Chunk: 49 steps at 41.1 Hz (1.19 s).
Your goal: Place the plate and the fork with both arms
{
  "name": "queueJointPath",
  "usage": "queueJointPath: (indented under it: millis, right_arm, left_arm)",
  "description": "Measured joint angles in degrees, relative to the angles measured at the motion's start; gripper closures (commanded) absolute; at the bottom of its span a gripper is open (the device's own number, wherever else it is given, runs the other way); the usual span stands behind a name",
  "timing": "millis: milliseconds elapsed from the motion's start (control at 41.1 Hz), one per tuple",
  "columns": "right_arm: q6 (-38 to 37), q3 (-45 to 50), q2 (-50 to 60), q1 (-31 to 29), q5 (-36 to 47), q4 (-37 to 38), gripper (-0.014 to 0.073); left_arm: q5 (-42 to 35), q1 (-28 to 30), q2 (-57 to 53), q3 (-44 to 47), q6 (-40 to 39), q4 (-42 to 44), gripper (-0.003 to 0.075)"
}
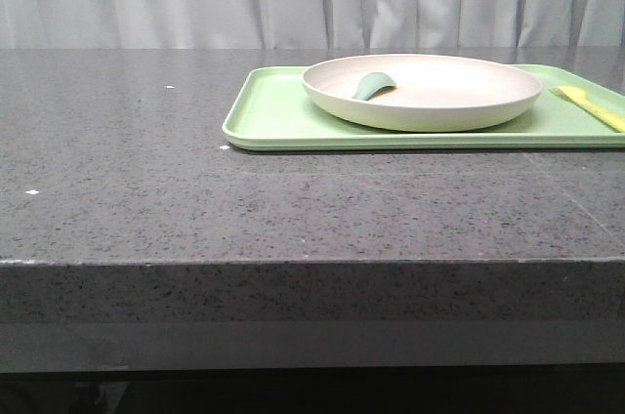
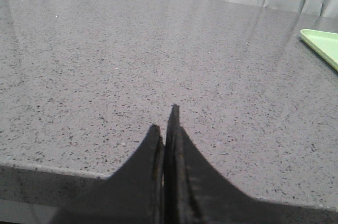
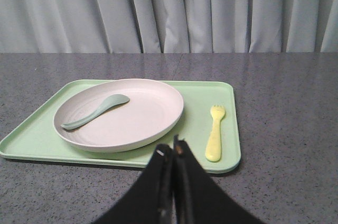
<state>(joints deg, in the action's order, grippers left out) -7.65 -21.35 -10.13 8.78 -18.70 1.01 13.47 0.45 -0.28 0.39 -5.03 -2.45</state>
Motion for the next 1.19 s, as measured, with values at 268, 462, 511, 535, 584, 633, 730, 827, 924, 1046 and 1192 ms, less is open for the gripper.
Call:
queueJointPath:
  millis: [268, 462, 511, 535, 584, 633, 730, 827, 924, 1046, 1192]
  right_arm:
    - [0.0, 0.0, 0.0, 0.0, 0.0, 0.0, 0.0571]
    - [0.0, 0.0, 0.0, 0.0, 0.0, 0.0, 0.0571]
    - [0.0, 0.0, 0.0, 0.0, 0.0, 0.0, 0.0571]
    - [0.0, 0.0, 0.0, 0.0, 0.0, 0.0, 0.0571]
    - [0.0, 0.0, 0.0, 0.0, 0.0, 0.11, 0.0571]
    - [0.0, 0.25, 0.0, 0.0, 0.15, 0.35, 0.0571]
    - [0.75, 1.99, 0.47, -0.22, 1.77, 0.57, 0.0571]
    - [2.61, 7.15, 2.39, -2.16, 5.41, 0.57, 0.0571]
    - [3.79, 12.6, 5.37, -4.79, 7.64, 0.3, 0.0571]
    - [4.18, 18.39, 9.7, -7.51, 8.2, -1.01, 0.0571]
    - [4.29, 22.65, 10.63, -9.33, 8.07, -2.32, 0.0571]
  left_arm:
    - [0.0, 0.0, 0.0, 0.0, 0.0, 0.0, 0.0738]
    - [0.0, 0.0, 0.0, 0.0, 0.0, 0.0, 0.0738]
    - [0.0, 0.0, 0.0, 0.0, 0.0, 0.0, 0.0738]
    - [0.0, 0.0, 0.0, 0.0, 0.0, 0.0, 0.0738]
    - [0.0, 0.0, 0.0, 0.0, 0.0, 0.0, 0.0738]
    - [0.0, 0.0, 0.0, 0.0, 0.0, 0.0, 0.0738]
    - [0.0, 0.0, 0.0, 0.0, 0.0, 0.0, 0.0738]
    - [0.0, 0.0, 0.0, 0.0, 0.0, 0.0, 0.0738]
    - [0.0, 0.0, 0.0, 0.0, 0.0, 0.0, 0.0738]
    - [0.0, 0.0, 0.0, 0.0, 0.0, 0.0, 0.0738]
    - [0.0, 0.0, 0.0, 0.0, 0.0, 0.0, 0.0738]
